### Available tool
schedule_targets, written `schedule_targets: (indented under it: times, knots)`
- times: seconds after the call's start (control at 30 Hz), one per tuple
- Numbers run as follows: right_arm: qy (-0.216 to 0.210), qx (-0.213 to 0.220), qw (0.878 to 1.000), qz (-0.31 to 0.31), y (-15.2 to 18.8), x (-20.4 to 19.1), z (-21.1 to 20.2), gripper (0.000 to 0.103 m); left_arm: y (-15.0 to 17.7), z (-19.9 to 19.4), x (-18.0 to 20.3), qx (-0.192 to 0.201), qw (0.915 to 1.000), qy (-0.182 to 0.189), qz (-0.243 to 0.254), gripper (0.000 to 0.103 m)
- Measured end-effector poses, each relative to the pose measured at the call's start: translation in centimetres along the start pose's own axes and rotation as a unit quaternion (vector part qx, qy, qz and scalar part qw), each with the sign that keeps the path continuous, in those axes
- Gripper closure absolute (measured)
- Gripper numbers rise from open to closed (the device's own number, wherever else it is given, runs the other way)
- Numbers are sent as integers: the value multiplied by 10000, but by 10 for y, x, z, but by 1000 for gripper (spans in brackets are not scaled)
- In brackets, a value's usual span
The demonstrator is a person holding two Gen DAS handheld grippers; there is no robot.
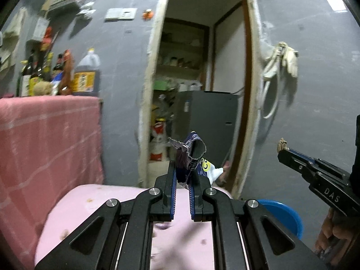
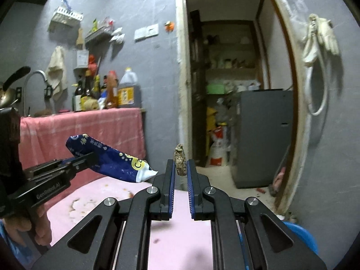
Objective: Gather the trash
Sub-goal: 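Carry both items over the blue basin and open both tools to drop them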
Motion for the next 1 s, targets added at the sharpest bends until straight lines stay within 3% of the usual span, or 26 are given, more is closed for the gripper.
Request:
schedule_targets:
  times: [0.23,0.43,0.73,1.0]
  knots:
    - [503,38,9983,278,10,56,-25,95,-5,32,64,-151,9984,520,174,96]
    - [859,-167,9932,766,28,113,-33,95,6,70,114,-604,9934,939,249,96]
    - [1104,-785,9799,1465,69,175,-26,95,43,123,164,-1506,9787,1378,238,96]
    - [1100,-1215,9698,1805,100,200,-15,94,80,164,182,-2322,9607,1519,77,95]
Point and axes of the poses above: each gripper's, at about its wrist camera, not at the fingertips, and z roughly the way its jaws point, x to its right, y to its underside, the point moved 8 cm from there along z, roughly the way its jaws point, and after that the axes turned 9 degrees about -x, right-handed, at the moved point
